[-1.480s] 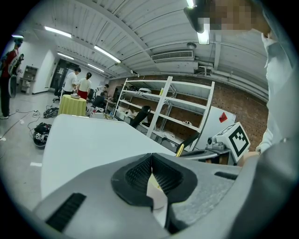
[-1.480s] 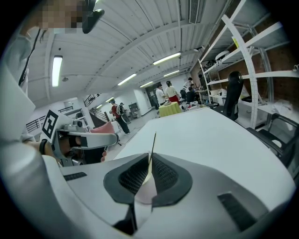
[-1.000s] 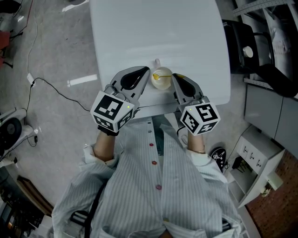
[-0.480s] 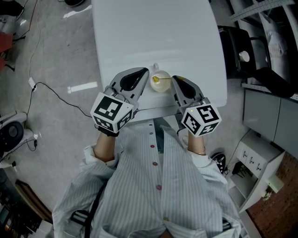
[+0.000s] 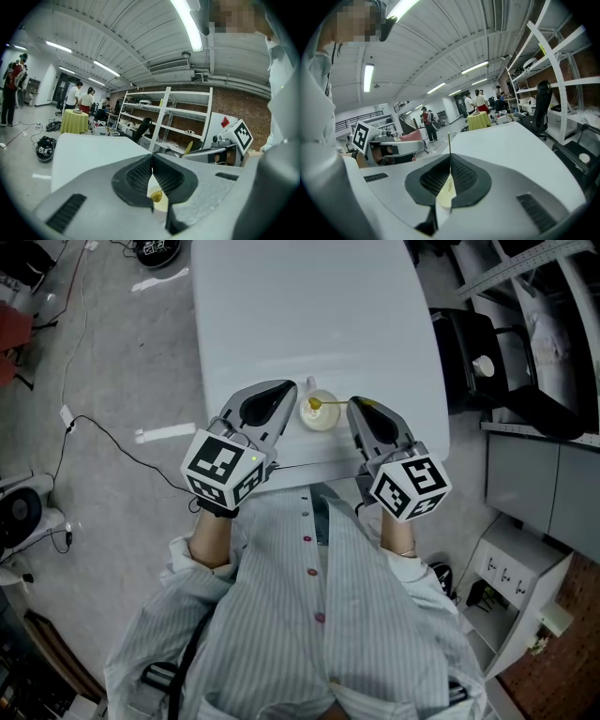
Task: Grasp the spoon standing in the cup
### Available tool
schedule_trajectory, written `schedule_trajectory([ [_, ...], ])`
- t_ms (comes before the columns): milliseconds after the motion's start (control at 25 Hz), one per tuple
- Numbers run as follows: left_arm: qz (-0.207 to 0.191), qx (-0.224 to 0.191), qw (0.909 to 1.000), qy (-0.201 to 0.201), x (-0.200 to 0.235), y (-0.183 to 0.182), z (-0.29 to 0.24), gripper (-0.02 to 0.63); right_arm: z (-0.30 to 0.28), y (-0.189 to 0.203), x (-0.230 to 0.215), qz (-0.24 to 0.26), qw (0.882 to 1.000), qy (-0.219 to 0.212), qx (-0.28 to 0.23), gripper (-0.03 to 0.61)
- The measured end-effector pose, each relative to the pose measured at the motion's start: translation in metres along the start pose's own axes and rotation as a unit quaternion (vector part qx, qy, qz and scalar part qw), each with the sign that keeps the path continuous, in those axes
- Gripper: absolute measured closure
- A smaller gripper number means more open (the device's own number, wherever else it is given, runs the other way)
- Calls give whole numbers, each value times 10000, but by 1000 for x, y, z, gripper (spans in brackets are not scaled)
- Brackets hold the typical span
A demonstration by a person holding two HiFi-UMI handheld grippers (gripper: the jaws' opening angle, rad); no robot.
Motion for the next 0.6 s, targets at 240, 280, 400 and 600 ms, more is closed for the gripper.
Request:
schedule_trajectory([
  [240,4,-220,9997,-49,-9,-9,9,604,14,-19,5,166,9995,-59,-272,568],
  [280,21,-268,9996,-57,-10,-11,11,604,16,-23,6,203,9992,-65,-338,568],
  [400,65,-435,9990,-86,-14,-19,18,604,20,-36,12,352,9978,-106,-544,568],
  [600,-82,-628,9979,-117,-23,-36,31,604,25,-58,20,562,9946,-234,-836,568],
])
Point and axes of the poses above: the fingertips, and each gripper's own axes: z backward along the fingers, x to its left, y out of its underside, the point moved 7 cm from there along z, backward along the fingers, and after that the axes turned 5 degrees about z, right-handed, at the moved point
